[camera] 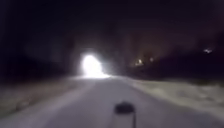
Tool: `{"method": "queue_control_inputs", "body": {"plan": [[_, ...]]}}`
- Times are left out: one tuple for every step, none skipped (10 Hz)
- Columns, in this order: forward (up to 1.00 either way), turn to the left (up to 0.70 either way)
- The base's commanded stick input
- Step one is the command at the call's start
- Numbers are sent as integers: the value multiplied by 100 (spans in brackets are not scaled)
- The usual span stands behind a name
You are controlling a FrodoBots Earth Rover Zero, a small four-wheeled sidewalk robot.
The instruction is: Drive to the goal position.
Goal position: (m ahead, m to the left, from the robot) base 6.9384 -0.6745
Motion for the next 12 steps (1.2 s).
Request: {"method": "queue_control_inputs", "body": {"plan": [[100, 14], [100, 15], [100, 13], [100, 8], [100, 5], [100, 5], [100, 5], [100, 6], [100, 6], [100, 7], [100, 7], [100, 8]]}}
